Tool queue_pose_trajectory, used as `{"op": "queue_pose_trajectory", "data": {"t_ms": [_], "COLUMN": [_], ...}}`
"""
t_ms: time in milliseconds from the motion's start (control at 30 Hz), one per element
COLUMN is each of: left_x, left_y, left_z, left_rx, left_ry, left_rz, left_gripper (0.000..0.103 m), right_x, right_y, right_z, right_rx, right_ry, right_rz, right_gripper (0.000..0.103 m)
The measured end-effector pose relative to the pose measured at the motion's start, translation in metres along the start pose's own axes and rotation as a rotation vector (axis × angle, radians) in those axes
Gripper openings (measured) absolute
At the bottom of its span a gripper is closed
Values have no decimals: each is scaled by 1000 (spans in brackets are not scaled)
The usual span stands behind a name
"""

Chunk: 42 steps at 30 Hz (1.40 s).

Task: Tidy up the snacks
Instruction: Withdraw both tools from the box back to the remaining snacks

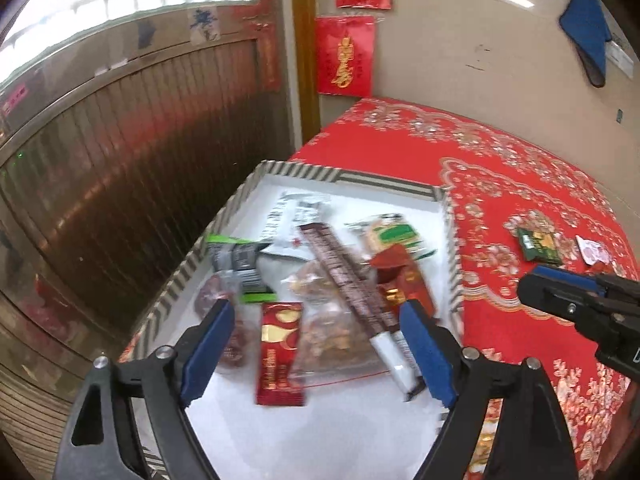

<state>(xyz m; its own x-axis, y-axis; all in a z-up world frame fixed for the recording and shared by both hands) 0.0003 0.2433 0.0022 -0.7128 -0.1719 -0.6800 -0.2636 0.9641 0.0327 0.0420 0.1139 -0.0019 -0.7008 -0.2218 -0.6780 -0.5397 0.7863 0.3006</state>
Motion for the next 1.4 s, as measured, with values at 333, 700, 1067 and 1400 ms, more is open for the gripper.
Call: {"op": "queue_pose_trajectory", "data": {"t_ms": [333,700,1067,1400], "left_x": [-3,-11,-65,-64], "left_y": [-74,-171,-211,-209], "left_z": [3,20,96,146], "left_rx": [100,185,34,-115], "left_ry": [41,110,159,208], "left_rz": [62,151,160,240], "left_gripper": [90,90,90,91], "right_x": [34,65,77,86], "right_y": [-96,-192,-225,-256], "right_z": [-53,-100,-127,-143], "right_rx": [148,225,215,236], "right_ry": [-20,-46,-90,-93], "right_rz": [93,251,305,344], "right_gripper": [26,26,51,51]}}
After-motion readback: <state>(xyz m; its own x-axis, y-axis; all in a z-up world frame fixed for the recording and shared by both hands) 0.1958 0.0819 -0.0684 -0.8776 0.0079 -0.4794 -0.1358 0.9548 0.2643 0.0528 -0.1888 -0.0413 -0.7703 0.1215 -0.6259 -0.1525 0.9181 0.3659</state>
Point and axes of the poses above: each gripper's, at about its wrist camera, not at the fingertips, and z roughly the way its jaws point, y to its left, x to its underside, the point moved 10 cm from there along z, roughly the way its jaws point, and after that the axes turned 1 degree about x, right-handed, at the moved point
